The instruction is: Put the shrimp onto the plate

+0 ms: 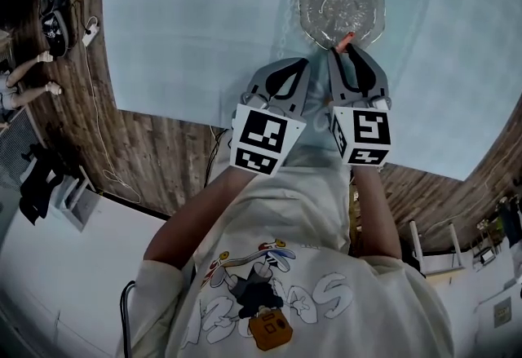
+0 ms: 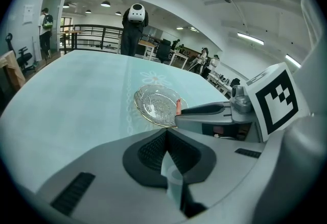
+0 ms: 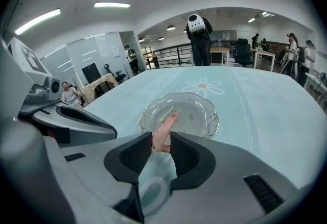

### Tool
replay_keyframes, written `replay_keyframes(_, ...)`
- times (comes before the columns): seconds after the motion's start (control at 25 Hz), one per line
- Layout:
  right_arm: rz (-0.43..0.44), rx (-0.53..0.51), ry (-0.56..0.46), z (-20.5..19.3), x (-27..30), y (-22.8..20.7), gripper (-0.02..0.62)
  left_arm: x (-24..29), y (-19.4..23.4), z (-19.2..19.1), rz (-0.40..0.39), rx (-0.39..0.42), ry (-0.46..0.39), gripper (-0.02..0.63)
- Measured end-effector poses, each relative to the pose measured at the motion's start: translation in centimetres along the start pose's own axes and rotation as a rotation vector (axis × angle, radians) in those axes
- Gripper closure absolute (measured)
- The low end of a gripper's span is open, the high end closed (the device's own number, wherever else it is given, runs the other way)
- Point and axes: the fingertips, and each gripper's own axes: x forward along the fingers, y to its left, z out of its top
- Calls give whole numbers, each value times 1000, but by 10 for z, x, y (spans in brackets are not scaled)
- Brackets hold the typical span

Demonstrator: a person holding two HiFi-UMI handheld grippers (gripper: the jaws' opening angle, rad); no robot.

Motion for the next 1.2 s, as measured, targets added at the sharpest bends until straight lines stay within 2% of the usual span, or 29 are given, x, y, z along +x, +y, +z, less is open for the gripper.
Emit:
replay_keyframes(0.56,-25,30,-46,14,-26,9,471,-19,-9,11,-33,49,-23,599)
replay_keyframes(0.88,-53,45,-107,23,-61,31,482,-53,-26,17,-62,111,-61,598)
replay_keyframes(1.2,-77,52,-159,32,-109,58,492,-98,-49,21,-86,138,-103,598)
